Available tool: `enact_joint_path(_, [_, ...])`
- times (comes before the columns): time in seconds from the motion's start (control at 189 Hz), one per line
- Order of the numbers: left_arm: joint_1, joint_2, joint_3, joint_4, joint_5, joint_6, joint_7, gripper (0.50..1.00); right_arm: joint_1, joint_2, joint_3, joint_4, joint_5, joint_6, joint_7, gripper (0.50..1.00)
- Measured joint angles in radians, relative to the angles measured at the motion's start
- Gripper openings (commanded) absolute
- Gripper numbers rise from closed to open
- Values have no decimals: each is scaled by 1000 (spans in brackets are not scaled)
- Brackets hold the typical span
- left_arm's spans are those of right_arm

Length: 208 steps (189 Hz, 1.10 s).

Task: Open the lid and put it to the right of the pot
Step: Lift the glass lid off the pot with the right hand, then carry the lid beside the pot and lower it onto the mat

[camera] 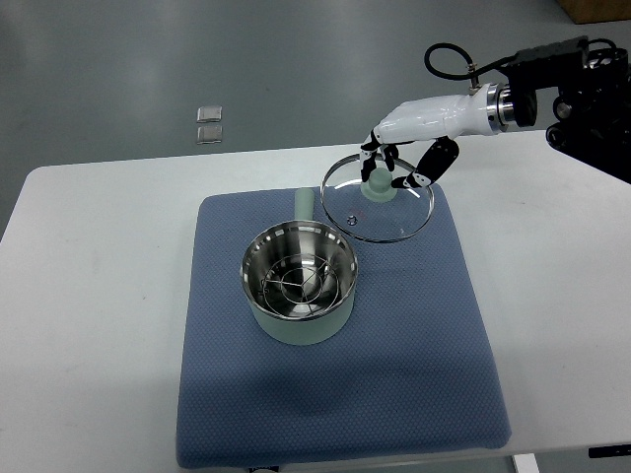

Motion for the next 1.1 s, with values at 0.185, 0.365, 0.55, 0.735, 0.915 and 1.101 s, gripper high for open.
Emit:
enact_joint_path(0.185, [0,0,0,0,0,0,0,1000,-69,-7,0,-17,6,-31,0,500])
enact_joint_path(0.365, [0,0,0,0,0,0,0,1000,-122,-9,0,-22,7,-48,0,500])
enact_joint_path(0.55, [0,0,0,0,0,0,0,1000,-172,-9,-1,-24,7,-67,0,500])
enact_joint_path(0.735, [0,0,0,0,0,0,0,1000,-218,-8,-3,-23,7,-81,0,500])
enact_joint_path(0.915, [0,0,0,0,0,0,0,1000,-239,5,-4,-22,7,-91,0,570])
enact_joint_path(1.101, [0,0,0,0,0,0,0,1000,-250,7,-4,-23,7,-101,0,789])
